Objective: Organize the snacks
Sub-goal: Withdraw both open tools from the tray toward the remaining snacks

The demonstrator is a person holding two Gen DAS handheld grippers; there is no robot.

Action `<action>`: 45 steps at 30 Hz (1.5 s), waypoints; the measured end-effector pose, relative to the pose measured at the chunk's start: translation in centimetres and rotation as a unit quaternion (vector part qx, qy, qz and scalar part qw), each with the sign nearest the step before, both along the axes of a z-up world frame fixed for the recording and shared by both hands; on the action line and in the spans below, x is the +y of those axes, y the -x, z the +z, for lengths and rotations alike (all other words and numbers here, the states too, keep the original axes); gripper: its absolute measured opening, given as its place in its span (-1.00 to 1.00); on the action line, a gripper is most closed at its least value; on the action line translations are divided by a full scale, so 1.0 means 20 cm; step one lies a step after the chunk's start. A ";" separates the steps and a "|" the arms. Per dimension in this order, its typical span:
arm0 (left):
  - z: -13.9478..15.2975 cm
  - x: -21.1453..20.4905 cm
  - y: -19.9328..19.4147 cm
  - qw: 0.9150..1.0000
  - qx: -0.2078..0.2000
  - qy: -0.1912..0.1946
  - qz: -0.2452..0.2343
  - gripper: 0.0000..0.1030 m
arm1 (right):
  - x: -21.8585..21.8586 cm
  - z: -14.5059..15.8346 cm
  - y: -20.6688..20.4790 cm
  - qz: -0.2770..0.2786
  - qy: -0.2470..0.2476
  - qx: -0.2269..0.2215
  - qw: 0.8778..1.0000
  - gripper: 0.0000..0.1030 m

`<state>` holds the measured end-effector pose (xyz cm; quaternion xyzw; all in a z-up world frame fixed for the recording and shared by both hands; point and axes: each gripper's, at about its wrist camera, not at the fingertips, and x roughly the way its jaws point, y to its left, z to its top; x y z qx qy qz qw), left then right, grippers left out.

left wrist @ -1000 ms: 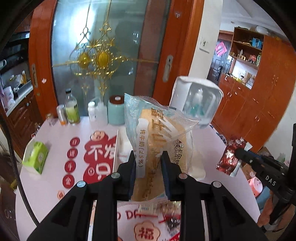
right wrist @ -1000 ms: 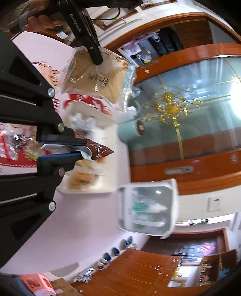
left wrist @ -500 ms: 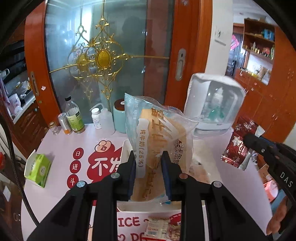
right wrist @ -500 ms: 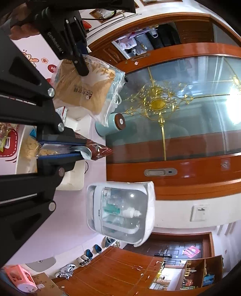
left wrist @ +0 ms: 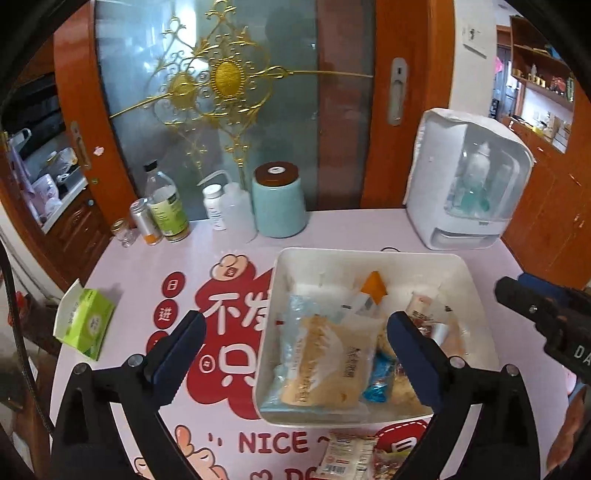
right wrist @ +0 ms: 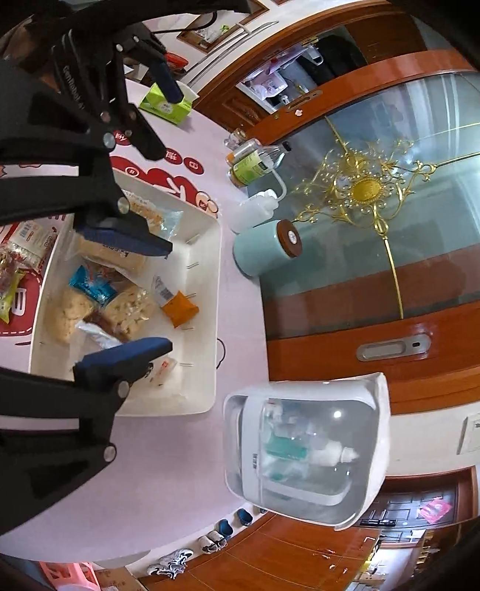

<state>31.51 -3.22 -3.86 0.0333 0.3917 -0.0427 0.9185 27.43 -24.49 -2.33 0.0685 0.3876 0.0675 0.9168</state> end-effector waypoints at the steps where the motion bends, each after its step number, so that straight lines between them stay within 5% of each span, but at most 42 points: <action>1: 0.00 0.01 0.01 1.000 0.000 0.004 0.003 0.90 | 0.00 0.00 0.00 0.000 0.001 0.000 1.000 -0.10; 22: 0.14 0.05 0.36 0.999 -0.023 0.012 -0.027 0.90 | 0.05 0.01 0.30 0.003 0.010 0.004 1.000 -0.09; 28: 0.15 0.04 0.51 0.999 -0.022 0.014 -0.048 0.90 | 0.08 -0.02 0.45 0.001 0.018 0.010 1.000 0.06; 45: -0.22 0.10 0.72 0.996 0.062 -0.009 -0.065 0.90 | 0.23 -0.38 0.70 0.052 0.061 0.057 0.995 0.07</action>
